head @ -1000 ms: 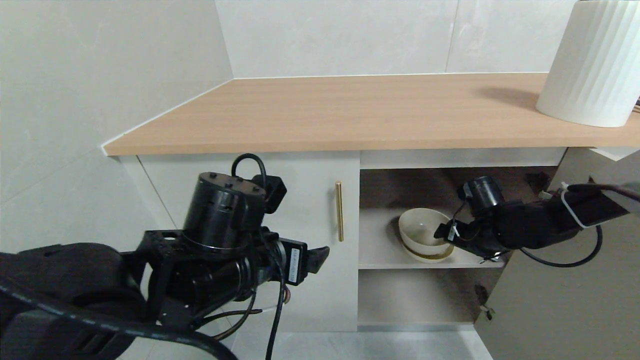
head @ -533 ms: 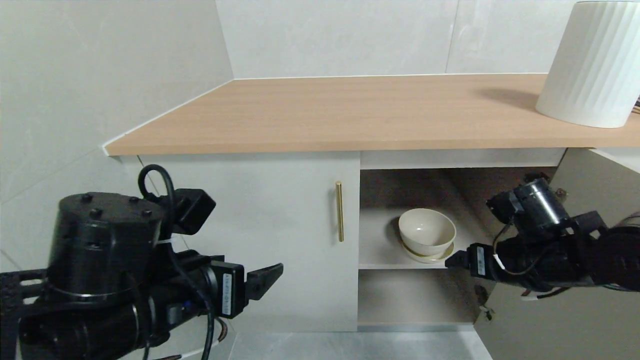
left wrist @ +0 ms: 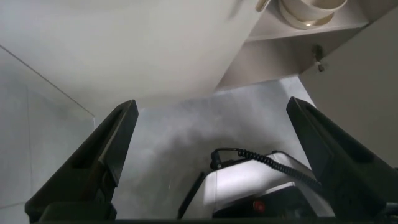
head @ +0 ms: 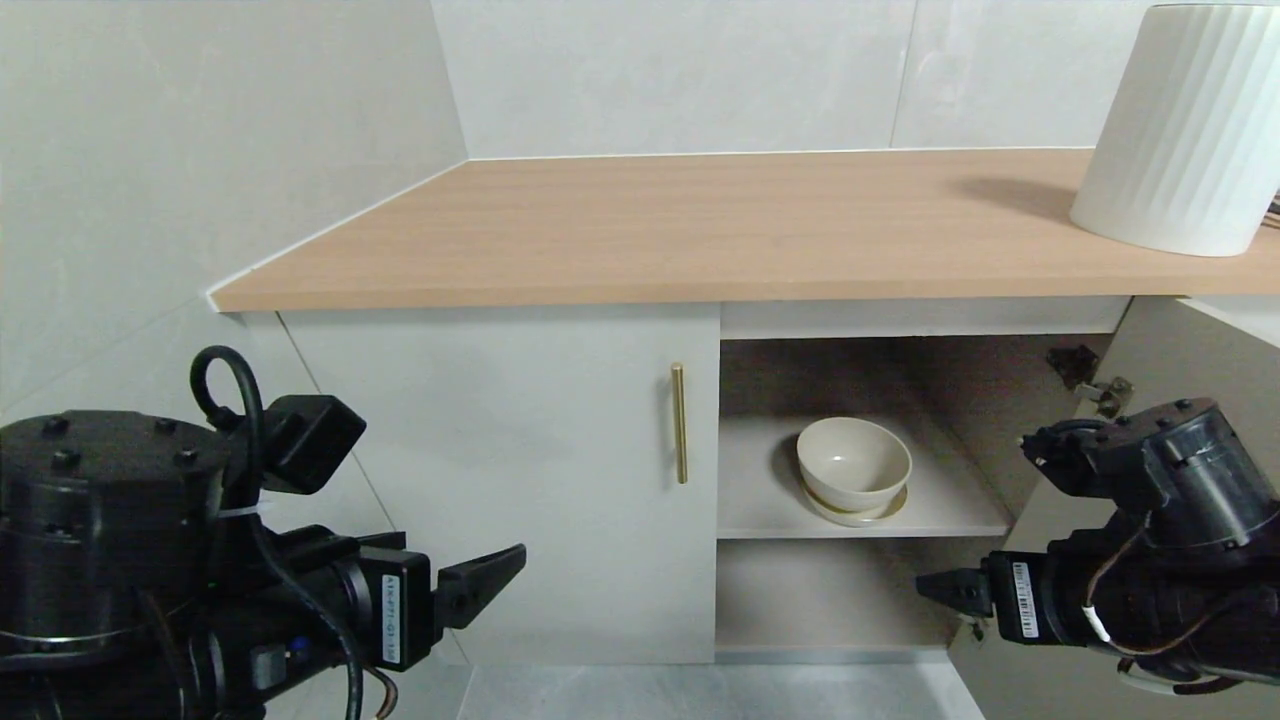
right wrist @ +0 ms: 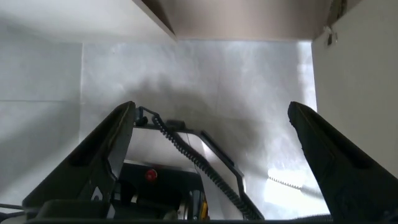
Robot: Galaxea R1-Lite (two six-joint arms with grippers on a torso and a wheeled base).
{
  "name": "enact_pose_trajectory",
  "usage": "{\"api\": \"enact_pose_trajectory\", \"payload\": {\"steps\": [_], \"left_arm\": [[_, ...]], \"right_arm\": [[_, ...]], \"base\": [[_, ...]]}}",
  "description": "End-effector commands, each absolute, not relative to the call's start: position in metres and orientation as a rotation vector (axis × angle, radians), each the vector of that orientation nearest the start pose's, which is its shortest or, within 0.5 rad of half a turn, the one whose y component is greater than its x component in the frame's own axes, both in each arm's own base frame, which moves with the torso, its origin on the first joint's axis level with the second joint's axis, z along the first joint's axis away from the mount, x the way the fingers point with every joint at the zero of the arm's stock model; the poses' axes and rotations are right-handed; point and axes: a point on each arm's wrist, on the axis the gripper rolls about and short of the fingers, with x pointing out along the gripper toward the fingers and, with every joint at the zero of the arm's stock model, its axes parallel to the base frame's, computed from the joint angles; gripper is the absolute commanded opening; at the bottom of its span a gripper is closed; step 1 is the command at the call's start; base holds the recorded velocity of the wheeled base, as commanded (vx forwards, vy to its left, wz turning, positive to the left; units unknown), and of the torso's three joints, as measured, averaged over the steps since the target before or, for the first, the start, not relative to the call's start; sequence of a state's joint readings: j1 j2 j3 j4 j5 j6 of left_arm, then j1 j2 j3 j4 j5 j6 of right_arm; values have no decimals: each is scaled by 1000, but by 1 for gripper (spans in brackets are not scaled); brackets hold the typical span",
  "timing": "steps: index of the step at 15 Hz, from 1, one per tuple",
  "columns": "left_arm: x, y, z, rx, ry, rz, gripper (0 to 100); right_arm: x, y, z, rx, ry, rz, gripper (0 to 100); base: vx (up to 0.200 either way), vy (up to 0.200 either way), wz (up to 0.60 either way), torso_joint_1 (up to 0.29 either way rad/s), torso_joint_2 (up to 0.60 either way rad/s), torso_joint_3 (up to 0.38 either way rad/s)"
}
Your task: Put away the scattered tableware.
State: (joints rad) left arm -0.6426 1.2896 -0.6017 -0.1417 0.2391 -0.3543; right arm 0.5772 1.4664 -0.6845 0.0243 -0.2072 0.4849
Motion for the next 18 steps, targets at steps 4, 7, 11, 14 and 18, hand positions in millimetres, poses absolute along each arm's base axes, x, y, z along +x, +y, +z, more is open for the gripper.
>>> {"api": "enact_pose_trajectory", "payload": {"steps": [4, 7, 11, 14, 18], "left_arm": [[153, -109, 181, -102, 567, -297, 100], [153, -108, 180, -101, 569, -296, 100], [153, -108, 180, -101, 568, -297, 100], [153, -108, 180, -101, 568, -298, 100], [153, -108, 179, -98, 574, -297, 100]], "right_arm": [[182, 114, 157, 149, 801, 166, 100], [182, 115, 156, 147, 804, 168, 100], [179, 117, 156, 139, 808, 183, 100], [179, 118, 155, 137, 811, 183, 100], [180, 118, 154, 134, 815, 182, 100]], "base": [[-200, 0, 0, 0, 2, 2], [-200, 0, 0, -7, 1, 4], [-200, 0, 0, 4, 6, 6], [-200, 0, 0, -4, 2, 7], [-200, 0, 0, 2, 2, 1]]}}
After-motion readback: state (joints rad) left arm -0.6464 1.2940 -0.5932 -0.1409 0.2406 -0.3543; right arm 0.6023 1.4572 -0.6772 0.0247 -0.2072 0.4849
